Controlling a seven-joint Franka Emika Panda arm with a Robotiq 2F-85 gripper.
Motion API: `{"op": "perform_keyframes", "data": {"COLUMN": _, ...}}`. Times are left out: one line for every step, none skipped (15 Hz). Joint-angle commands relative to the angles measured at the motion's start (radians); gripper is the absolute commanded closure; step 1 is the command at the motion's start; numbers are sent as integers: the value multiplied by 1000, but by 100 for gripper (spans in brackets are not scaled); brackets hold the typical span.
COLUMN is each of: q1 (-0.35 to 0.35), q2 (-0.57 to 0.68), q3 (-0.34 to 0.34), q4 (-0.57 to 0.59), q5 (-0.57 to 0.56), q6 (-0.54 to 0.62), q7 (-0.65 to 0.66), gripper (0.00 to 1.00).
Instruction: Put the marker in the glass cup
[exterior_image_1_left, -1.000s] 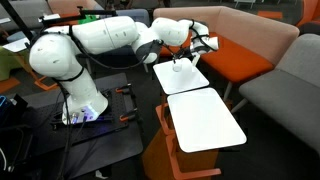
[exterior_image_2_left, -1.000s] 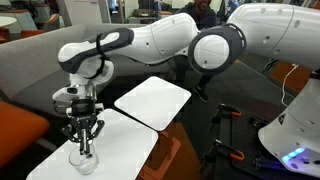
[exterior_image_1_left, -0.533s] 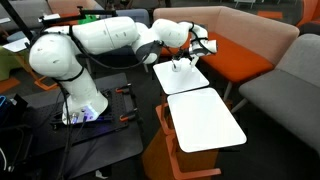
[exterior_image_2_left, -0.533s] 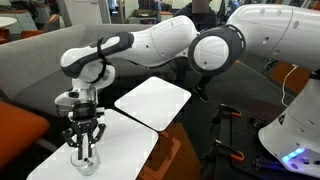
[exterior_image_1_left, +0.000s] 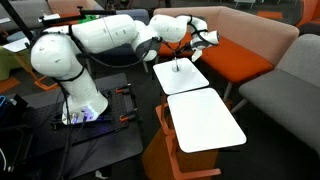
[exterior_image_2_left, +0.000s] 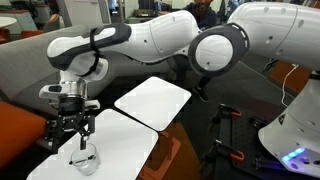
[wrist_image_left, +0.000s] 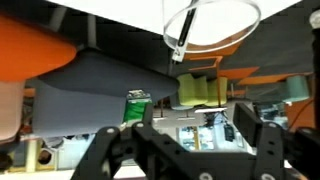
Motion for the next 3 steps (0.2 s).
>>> {"op": "perform_keyframes", "data": {"q1": 45, "q2": -1, "q3": -38, "q4": 57, "q5": -37, "q6": 1, "q7": 207, "gripper": 0}}
{"op": "perform_keyframes", "data": {"q1": 62, "q2": -2, "q3": -46, "q4": 71, "q5": -54, "q6": 9, "q7": 255, "gripper": 0}}
{"op": "perform_keyframes", "data": {"q1": 76, "q2": -2, "q3": -52, "q4": 84, "q5": -71, "q6": 8, "q7": 304, "gripper": 0}}
